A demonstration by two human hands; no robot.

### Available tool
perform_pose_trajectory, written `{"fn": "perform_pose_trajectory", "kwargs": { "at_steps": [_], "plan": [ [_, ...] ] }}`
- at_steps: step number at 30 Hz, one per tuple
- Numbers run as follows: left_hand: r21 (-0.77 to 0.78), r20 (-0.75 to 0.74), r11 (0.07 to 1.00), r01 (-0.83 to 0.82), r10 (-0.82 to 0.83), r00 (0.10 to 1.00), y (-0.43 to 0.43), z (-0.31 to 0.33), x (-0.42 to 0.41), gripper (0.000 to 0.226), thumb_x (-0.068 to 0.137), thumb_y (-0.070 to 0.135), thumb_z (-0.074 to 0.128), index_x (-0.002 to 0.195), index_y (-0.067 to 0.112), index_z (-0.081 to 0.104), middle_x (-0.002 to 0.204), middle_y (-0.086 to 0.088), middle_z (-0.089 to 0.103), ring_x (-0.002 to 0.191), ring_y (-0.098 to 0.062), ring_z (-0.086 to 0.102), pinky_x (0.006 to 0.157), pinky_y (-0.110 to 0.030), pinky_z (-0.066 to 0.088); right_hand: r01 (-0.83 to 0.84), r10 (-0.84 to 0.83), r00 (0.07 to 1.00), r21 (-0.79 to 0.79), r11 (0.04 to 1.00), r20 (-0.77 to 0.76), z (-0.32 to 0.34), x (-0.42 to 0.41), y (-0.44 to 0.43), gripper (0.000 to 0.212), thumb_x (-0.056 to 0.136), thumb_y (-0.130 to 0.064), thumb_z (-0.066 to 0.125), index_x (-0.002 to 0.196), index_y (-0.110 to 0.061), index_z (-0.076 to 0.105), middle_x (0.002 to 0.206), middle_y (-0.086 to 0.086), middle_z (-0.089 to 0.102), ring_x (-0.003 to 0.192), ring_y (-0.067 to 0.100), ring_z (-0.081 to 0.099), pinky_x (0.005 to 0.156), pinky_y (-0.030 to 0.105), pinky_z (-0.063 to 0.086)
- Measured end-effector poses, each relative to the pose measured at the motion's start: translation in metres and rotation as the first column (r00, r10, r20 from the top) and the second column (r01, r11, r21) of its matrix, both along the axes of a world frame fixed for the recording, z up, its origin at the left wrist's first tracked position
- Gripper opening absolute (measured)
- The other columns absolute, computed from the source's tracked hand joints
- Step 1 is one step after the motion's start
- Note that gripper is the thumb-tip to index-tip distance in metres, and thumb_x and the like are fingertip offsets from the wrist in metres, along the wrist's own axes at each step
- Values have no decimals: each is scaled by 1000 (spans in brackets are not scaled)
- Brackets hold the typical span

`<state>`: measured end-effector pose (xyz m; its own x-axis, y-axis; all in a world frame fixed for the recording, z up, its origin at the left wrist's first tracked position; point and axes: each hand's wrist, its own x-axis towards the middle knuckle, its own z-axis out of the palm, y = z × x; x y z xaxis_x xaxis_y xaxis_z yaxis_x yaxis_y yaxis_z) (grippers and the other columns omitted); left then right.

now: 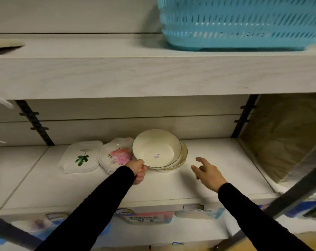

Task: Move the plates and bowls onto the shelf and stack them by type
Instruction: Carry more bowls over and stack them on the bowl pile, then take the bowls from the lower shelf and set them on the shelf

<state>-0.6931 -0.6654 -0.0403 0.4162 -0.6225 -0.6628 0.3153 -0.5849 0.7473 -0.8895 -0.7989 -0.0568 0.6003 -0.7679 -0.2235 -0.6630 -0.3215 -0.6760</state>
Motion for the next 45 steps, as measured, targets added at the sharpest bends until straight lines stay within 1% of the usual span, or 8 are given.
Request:
{"fn": "perform_pose_trajectory", "kwargs": {
  "at_steps": [4,9,13,17,22,26,34,45],
  "plan": [
    [27,-61,1000,14,-12,998,-26,-10,-7,41,94,15,20,54,15,27,21,6,22,14,-6,17,28,-3,9,2,-1,1000,30,1000,-15,8,-25,3,36,96,-30,46,129,-17,47,68,-6,55,65,11,52,80,32,45],
    [72,-63,997,40,-36,997,-45,-17,-14,39,92,13,20,53,18,25,21,6,22,14,-7,17,25,-7,8,15,-15,999,14,1000,-45,9,-38,1,30,95,-29,46,122,-19,54,89,4,59,83,21,55,85,36,48],
    [53,-59,998,38,-35,998,-51,-23,-17,46,100,25,19,56,17,28,21,6,27,14,-6,21,27,-5,10,-10,10,999,1,1000,-37,6,-39,0,20,95,-28,46,110,-24,58,87,1,58,75,17,52,83,34,47],
    [66,184,996,52,-63,981,-42,-23,-19,44,99,33,31,64,9,43,30,0,45,18,-9,34,31,-9,23,-74,73,997,-25,997,-22,4,-31,4,13,95,-26,46,102,-28,57,73,-9,56,55,8,54,73,27,46],
    [185,703,967,173,-253,665,8,-8,-12,36,92,42,42,61,23,43,60,0,58,59,-23,56,61,-27,45,-232,227,971,-69,970,-70,10,-1,21,11,94,-27,46,97,-33,55,88,-8,63,82,17,65,86,31,48],
    [311,843,945,98,-322,430,72,7,-2,41,90,49,42,57,27,33,64,5,48,72,-19,49,67,-26,37,-365,357,931,-130,922,-80,16,36,48,20,95,-30,47,104,-21,63,101,-2,67,91,19,61,87,32,48],
    [369,865,923,-110,-297,404,209,25,34,28,89,50,42,81,24,48,79,5,55,83,-18,58,77,-28,45,-588,584,807,-225,777,-91,30,120,135,20,93,-30,49,102,-22,65,108,-5,68,96,16,61,86,31,48],
    [342,915,899,-274,-253,313,404,29,99,21,90,50,41,81,31,45,83,8,56,82,-12,56,78,-22,45,-686,703,709,-291,667,-59,39,212,313,20,92,-31,47,106,-28,61,112,-7,66,101,15,60,86,32,50]
  ]
}}
